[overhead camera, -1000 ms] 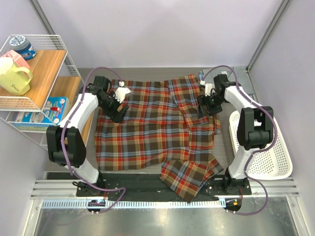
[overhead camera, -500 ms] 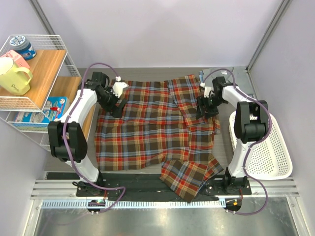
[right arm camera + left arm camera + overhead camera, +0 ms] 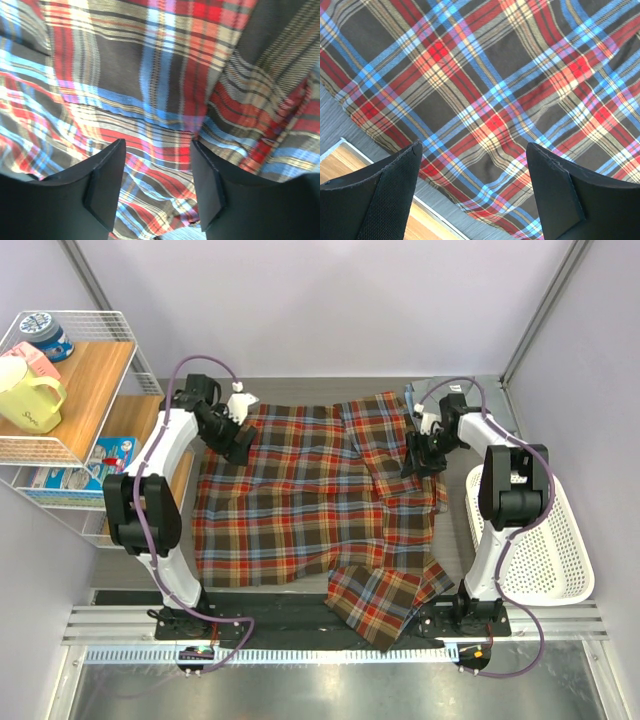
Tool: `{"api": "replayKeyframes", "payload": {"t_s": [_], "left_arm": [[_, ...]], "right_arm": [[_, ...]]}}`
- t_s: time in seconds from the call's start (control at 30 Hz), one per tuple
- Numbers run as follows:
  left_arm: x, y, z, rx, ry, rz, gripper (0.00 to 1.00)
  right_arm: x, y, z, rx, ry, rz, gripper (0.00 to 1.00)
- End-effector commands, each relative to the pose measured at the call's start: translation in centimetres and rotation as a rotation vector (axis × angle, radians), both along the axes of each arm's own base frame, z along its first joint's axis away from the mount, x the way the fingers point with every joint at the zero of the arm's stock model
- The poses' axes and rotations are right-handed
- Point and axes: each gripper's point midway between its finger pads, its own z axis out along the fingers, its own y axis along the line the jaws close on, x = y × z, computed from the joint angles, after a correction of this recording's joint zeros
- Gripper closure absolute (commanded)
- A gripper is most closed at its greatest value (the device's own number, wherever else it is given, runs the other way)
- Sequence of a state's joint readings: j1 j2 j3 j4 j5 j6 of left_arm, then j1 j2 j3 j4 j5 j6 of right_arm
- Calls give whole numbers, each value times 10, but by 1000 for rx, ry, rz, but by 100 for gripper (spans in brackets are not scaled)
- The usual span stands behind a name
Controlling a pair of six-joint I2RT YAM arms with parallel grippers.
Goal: Fold and stack the long sleeve shirts
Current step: Flatten the shirt out
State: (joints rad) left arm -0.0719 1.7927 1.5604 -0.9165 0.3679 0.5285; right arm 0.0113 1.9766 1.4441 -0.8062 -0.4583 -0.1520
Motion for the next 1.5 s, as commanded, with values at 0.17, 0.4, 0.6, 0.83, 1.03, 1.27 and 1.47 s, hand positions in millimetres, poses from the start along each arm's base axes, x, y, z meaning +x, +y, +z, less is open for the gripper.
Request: {"api": "replayKeyframes", "payload": {"t_s": [0.17, 0.4, 0.6, 0.83, 1.03, 1.27, 1.47], "left_arm": [[25, 5, 11, -44, -48, 43, 16], [27, 4, 15, -51, -62, 44, 16], [23, 5, 11, -43, -54, 39, 16], [25, 8, 9, -34, -57, 46, 16], [27, 6, 10, -43, -61, 44, 16], [55, 9, 19, -55, -120, 67, 18], [148, 20, 32, -30, -315, 153, 19]], "right_arm": [[8, 12, 4, 62, -10, -3, 40], [7, 2, 3, 6, -25, -11, 37], [8, 2, -3, 7, -18, -27, 37], [4, 4, -12, 9, 10, -43, 34], [3, 12, -1, 51, -13, -29, 63], [17, 34, 66, 214, -159, 30, 96], [42, 56, 142, 371, -300, 47, 99]]}}
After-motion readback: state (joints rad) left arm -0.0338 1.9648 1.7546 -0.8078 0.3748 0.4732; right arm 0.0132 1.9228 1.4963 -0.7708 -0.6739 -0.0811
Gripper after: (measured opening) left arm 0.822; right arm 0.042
